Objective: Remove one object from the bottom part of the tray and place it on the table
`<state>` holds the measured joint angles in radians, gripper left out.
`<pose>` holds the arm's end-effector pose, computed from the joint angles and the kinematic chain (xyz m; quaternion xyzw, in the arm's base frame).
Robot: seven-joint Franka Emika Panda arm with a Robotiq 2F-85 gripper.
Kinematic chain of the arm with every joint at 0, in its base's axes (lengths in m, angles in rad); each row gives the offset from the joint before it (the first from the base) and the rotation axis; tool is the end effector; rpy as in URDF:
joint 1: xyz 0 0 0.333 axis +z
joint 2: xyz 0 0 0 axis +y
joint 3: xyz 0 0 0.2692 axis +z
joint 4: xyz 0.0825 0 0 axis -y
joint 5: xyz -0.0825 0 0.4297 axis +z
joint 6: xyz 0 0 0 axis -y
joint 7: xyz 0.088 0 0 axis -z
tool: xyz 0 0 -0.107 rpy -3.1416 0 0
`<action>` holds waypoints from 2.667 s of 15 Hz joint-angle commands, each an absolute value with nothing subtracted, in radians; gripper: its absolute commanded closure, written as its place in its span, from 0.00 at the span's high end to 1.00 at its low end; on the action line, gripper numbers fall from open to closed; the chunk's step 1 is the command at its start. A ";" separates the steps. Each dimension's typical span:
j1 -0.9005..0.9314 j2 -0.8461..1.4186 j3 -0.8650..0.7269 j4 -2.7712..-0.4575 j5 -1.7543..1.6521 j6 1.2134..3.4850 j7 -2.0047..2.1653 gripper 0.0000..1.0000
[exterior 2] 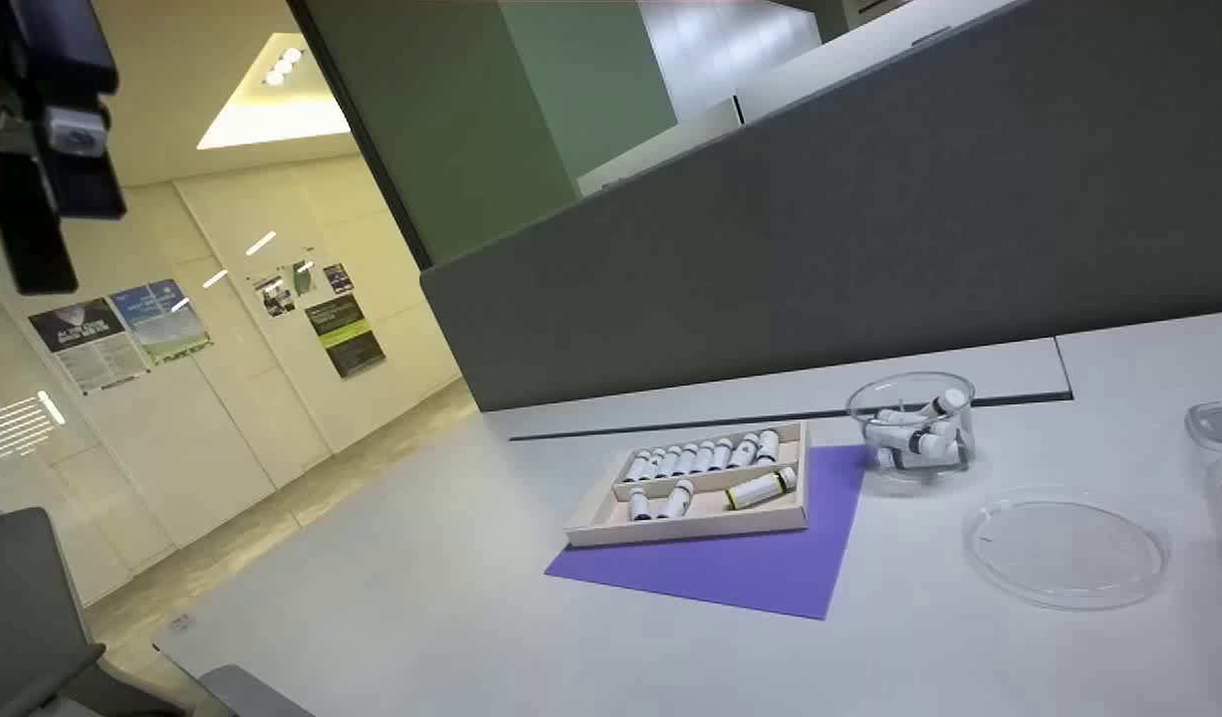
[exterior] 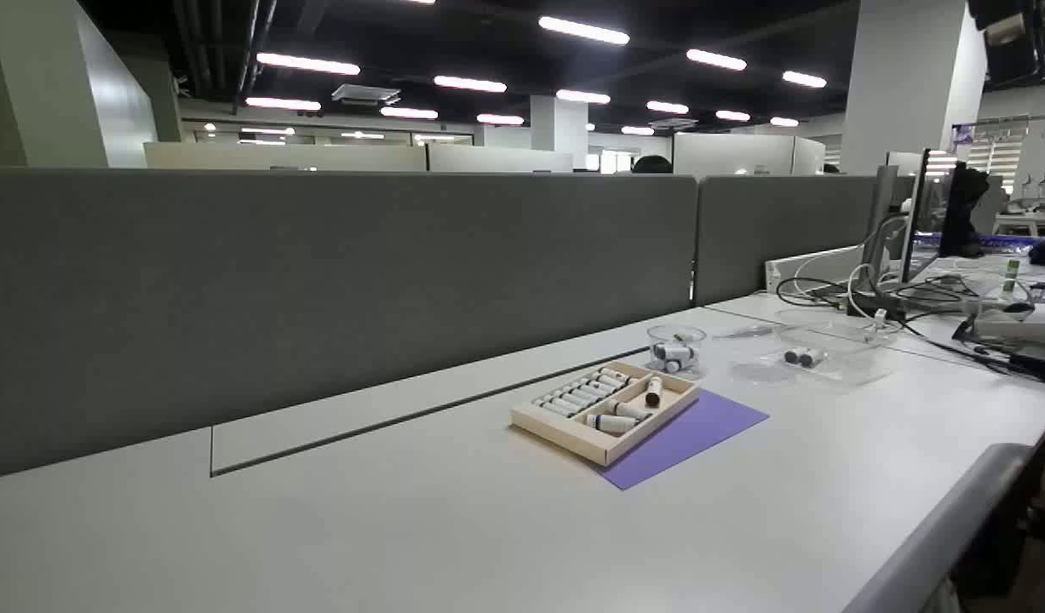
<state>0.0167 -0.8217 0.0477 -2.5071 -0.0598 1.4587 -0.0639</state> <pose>0.3568 0.0160 0.4857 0.9910 0.0542 -0.1137 0.0464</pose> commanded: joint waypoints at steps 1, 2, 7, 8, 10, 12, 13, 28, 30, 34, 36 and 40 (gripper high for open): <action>0.031 -0.820 0.038 -2.505 -0.065 1.457 -0.055 1.00; 0.031 -0.820 0.038 -2.505 -0.065 1.457 -0.055 1.00; 0.031 -0.820 0.038 -2.505 -0.065 1.457 -0.055 1.00; 0.031 -0.820 0.038 -2.505 -0.065 1.457 -0.056 1.00; 0.015 -0.795 0.017 -2.487 -0.081 1.563 -0.056 1.00; 0.001 -0.736 -0.004 -2.462 -0.109 1.700 -0.070 1.00; -0.007 -0.698 -0.014 -2.445 -0.124 1.765 -0.073 1.00; -0.059 -0.035 -0.133 -1.961 -0.046 1.891 -0.375 1.00; -0.062 -0.001 -0.132 -1.929 -0.043 1.879 -0.374 1.00; -0.062 -0.006 -0.132 -1.922 -0.042 1.867 -0.373 1.00; -0.062 -0.006 -0.132 -1.922 -0.042 1.866 -0.373 1.00; -0.073 0.060 -0.131 -1.924 -0.034 1.978 -0.403 1.00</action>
